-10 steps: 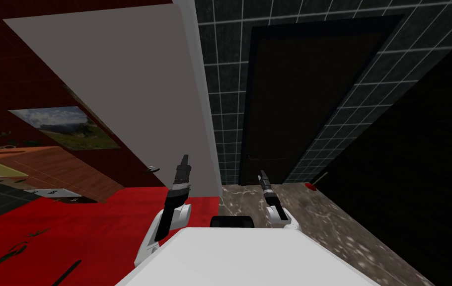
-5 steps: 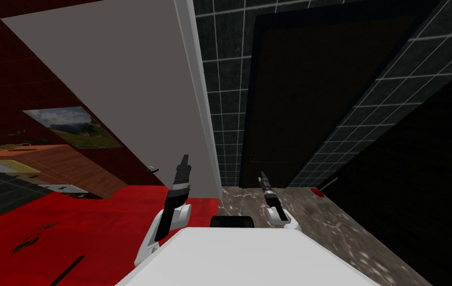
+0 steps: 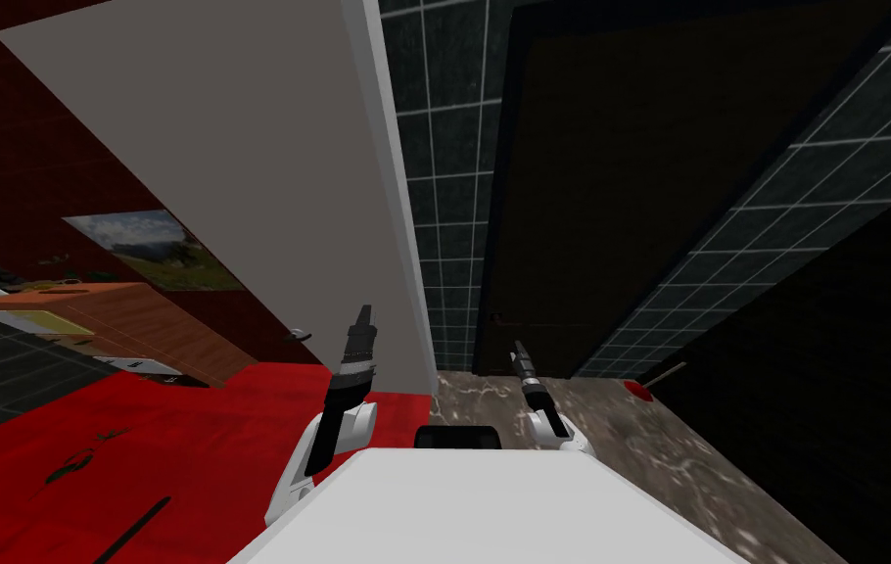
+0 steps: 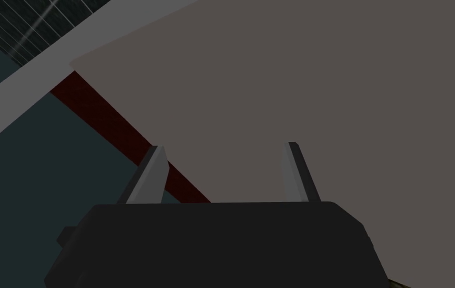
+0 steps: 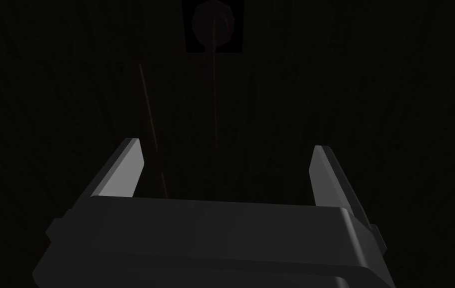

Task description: Pull the door open

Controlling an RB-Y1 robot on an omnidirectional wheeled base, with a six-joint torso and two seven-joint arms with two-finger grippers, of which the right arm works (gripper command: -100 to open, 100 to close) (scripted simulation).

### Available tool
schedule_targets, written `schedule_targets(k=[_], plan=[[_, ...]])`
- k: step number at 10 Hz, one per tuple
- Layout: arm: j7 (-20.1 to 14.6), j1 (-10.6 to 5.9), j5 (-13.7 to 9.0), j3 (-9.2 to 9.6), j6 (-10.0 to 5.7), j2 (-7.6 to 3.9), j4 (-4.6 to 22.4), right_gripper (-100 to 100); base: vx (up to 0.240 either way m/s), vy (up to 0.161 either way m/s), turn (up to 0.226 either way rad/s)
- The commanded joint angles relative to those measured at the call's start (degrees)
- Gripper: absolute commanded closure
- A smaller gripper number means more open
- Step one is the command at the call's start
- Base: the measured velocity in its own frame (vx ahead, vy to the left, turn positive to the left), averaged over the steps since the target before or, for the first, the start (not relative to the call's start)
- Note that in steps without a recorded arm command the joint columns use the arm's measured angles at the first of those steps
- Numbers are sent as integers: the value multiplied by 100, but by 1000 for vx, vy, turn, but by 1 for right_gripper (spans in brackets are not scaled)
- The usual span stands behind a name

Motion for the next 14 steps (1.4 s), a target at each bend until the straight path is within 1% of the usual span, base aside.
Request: schedule_targets(k=[1, 2, 3, 5, 6, 7, 10, 13, 14], plan=[[-1, -73, -9, -5, -43, -14, 173, -100, 66, -41, 36], [0, -100, -13, -7, -60, -21, 248, -100, 60, -33, 32], [2, -150, -21, -10, -92, -33, 387, -100, 82, -38, 67], [3, -189, -27, -13, -118, -42, 499, -100, 58, -32, 36], [0, -152, -24, -10, -78, -43, 406, -100, 22, -13, 6], [-12, -159, -40, -38, -102, -65, 451, -100, 100, 26, 82], [-40, -167, -82, -108, -149, -118, 542, -100, 197, 8, 87], [-64, -175, -118, -168, -189, -164, 621, -100, 195, -56, 38], [-59, -173, -111, -157, -171, -156, 597, -100, 87, -28, 10]])
